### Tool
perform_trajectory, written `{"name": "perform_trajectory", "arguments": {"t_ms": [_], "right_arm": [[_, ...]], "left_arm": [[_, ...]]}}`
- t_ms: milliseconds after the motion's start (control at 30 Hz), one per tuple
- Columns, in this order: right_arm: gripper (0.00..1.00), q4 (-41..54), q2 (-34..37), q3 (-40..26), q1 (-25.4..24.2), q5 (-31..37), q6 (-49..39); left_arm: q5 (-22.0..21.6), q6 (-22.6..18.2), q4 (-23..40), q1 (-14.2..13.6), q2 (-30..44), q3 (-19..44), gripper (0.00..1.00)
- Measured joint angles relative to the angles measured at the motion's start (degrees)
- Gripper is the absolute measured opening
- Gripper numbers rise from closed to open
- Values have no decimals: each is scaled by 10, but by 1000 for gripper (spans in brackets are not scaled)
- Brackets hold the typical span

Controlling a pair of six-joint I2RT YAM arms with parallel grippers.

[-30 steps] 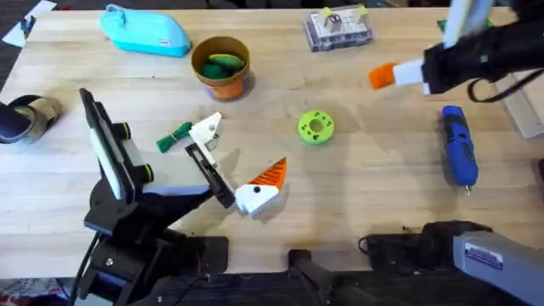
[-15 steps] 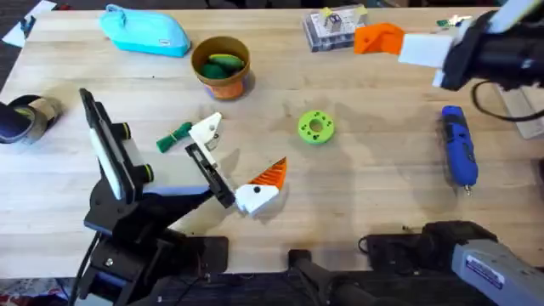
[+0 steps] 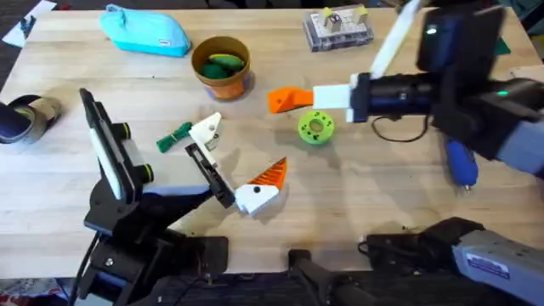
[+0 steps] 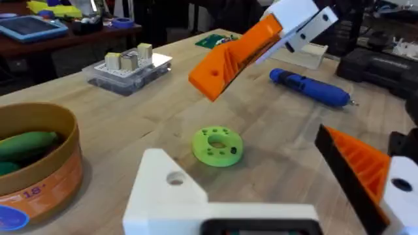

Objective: Pick up the gripper from the table and insert it into the empty holder that is missing its gripper. Then pick up a screw, insert it into the mounting hole, and use the screwdriver to tighten it. Finally, clean up the table by picking up the vegetable and placing it into the bucket.

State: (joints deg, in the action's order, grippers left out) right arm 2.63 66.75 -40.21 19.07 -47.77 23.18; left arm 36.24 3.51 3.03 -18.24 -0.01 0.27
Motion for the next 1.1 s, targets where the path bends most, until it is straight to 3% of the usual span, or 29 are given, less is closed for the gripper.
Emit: {"name": "perform_trajectory", "arguments": {"t_ms": [133, 200, 367, 667, 1100], "right_arm": [[10, -73, 75, 2, 31, -45, 46], [10, -154, 179, 3, 34, -137, 124], [10, -218, 235, 4, 35, -207, 195], [10, -331, 253, 3, 38, -272, 309], [10, -337, 253, -11, 82, -281, 360]], "left_arm": [[0, 0, 0, 0, 0, 0, 995], [0, 0, 0, 0, 0, 0, 995], [0, 0, 0, 0, 0, 0, 995], [0, 0, 0, 0, 0, 0, 995], [0, 0, 0, 0, 0, 0, 995]]}}
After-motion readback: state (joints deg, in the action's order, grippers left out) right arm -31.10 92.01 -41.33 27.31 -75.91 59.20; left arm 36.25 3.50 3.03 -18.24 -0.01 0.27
